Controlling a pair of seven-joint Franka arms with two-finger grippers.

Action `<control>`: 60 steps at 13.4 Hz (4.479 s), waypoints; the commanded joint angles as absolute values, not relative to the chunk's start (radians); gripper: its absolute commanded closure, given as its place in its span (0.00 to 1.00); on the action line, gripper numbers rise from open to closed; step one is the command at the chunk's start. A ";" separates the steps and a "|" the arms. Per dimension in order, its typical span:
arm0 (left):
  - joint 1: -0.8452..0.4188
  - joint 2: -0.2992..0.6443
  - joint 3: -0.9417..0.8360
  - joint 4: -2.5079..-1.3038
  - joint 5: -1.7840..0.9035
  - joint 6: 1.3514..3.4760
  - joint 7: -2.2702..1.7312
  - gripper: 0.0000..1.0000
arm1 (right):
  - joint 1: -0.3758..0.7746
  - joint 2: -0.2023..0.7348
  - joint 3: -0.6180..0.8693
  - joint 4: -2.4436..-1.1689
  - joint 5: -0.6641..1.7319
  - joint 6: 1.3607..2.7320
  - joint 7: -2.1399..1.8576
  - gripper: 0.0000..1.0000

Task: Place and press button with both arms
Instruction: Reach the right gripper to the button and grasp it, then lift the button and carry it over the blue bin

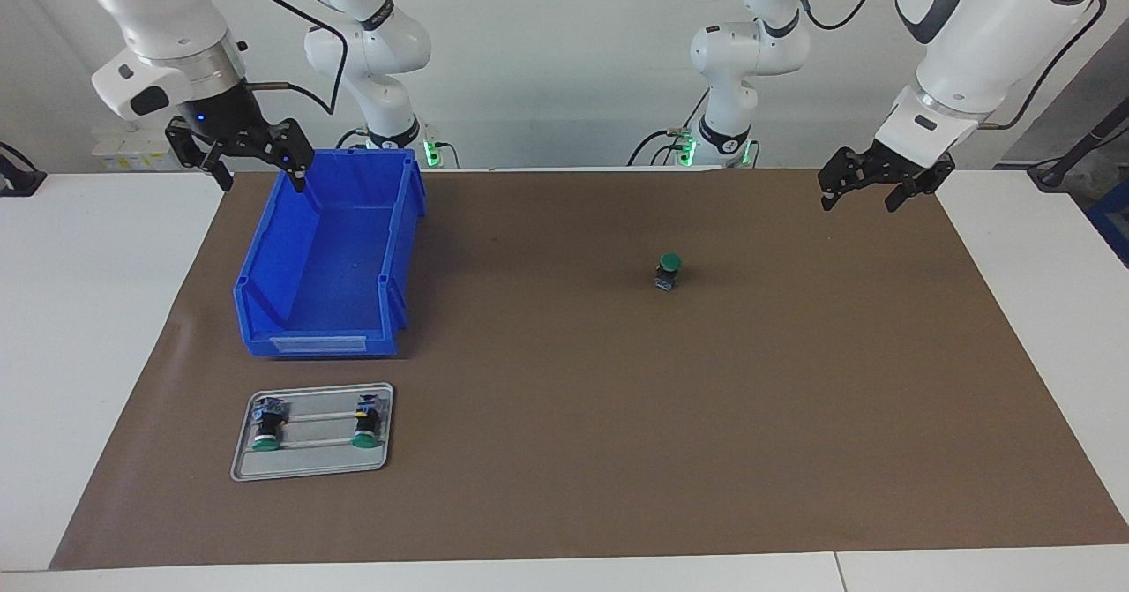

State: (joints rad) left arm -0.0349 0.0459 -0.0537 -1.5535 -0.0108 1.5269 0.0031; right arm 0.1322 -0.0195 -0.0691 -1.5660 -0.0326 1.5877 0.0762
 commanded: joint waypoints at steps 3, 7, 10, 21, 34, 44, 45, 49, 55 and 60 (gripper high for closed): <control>0.003 -0.021 -0.048 -1.654 0.009 1.595 0.121 0.00 | 0.388 -0.003 -0.044 -1.697 -0.009 1.782 0.482 0.03; -0.008 -0.015 -0.048 -1.649 0.009 1.643 0.110 0.00 | 0.642 0.148 -0.043 -1.672 0.000 1.952 0.878 0.35; -0.003 -0.017 -0.049 -1.660 0.008 1.683 0.117 0.00 | 0.788 0.254 -0.043 -1.629 -0.009 2.058 1.113 0.89; -0.008 0.049 -0.060 -1.490 0.006 1.572 0.107 0.00 | 0.942 0.486 -0.048 -1.554 -0.064 2.272 1.308 0.03; -0.055 -0.057 -0.011 -1.617 0.011 1.620 -0.021 0.00 | 0.942 0.588 -0.041 -1.561 -0.135 2.358 1.419 0.02; -0.029 -0.122 -0.011 -1.771 0.011 1.696 0.011 0.00 | 0.951 0.586 -0.040 -1.614 -0.130 2.437 1.425 0.33; -0.029 -0.153 -0.011 -1.836 0.011 1.739 0.029 0.00 | 0.951 0.586 -0.040 -1.612 -0.130 2.439 1.427 0.48; -0.029 -0.172 -0.011 -1.867 0.011 1.766 0.040 0.00 | 0.954 0.584 -0.040 -1.608 -0.130 2.425 1.430 1.00; -0.028 -0.173 -0.011 -1.868 0.011 1.746 0.034 0.00 | 0.924 0.516 -0.060 -1.598 -0.204 2.323 1.420 1.00; -0.029 -0.173 -0.011 -1.868 0.011 1.746 0.034 0.00 | 0.723 0.240 -0.057 -1.758 -0.273 2.197 1.122 1.00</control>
State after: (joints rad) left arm -0.0320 -0.1434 -0.0106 -1.8347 -0.0056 1.7347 0.0235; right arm 0.8064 0.3891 -0.0673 -1.6267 -0.2527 2.2133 1.2380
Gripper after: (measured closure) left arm 0.000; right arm 0.568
